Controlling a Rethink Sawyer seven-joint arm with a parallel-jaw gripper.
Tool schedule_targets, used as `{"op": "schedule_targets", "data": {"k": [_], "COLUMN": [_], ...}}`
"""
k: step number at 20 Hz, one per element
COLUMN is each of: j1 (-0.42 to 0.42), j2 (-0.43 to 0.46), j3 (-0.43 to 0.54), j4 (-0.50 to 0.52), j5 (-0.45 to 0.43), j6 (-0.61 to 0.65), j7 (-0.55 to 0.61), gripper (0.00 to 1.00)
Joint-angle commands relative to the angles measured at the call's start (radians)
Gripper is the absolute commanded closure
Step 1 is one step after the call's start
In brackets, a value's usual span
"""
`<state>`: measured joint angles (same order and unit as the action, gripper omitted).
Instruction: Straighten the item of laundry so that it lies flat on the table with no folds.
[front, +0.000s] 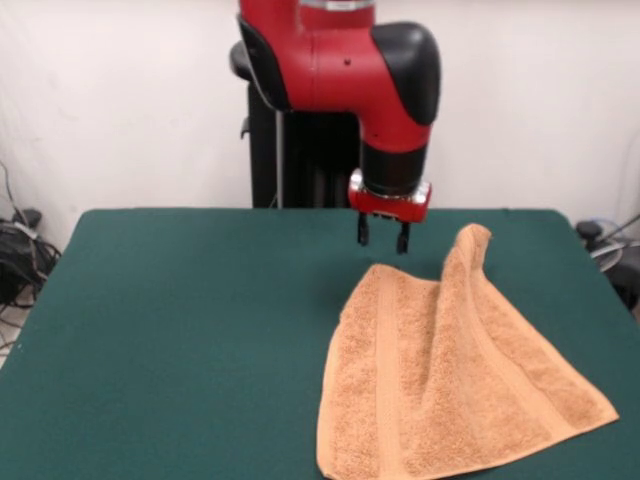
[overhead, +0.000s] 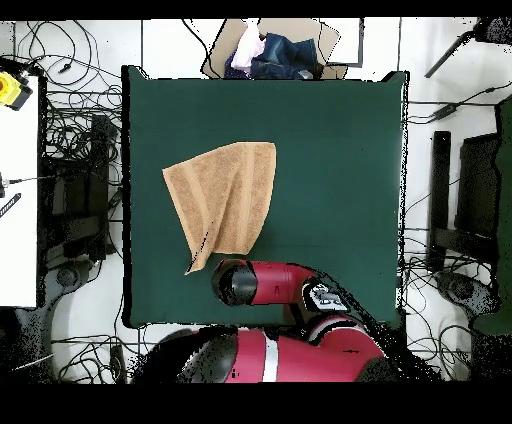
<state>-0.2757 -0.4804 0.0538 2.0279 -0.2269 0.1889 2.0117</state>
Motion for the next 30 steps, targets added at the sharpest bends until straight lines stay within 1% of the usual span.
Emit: {"op": "schedule_targets", "data": {"k": [1,6,10,13,17,20,21,23,25,27,30], "j1": [-0.013,-0.016,-0.022,-0.027,-0.036,-0.039,-0.035,-0.016,0.005,0.02,0.028], "j2": [0.145,0.208,0.246,0.266,0.271,0.206,0.163,0.038,-0.059,-0.094,-0.108], "j3": [0.039,0.04,0.043,0.044,0.049,0.06,0.061,0.061,0.057,0.051,0.047], "j4": [-0.008,-0.002,-0.004,-0.007,-0.006,0.022,0.037,0.068,0.071,0.065,0.07], "j5": [0.026,0.032,0.034,0.035,0.04,0.067,0.08,0.117,0.15,0.171,0.182], "j6": [-0.197,-0.29,-0.34,-0.362,-0.363,-0.283,-0.236,-0.107,0.008,0.053,0.06], "j7": [0.191,0.2,0.203,0.202,0.197,0.189,0.184,0.174,0.16,0.161,0.171], "gripper": [0.0,0.0,0.0,0.0,0.0,0.0,0.0,0.0,0.0,0.0,0.0]}}
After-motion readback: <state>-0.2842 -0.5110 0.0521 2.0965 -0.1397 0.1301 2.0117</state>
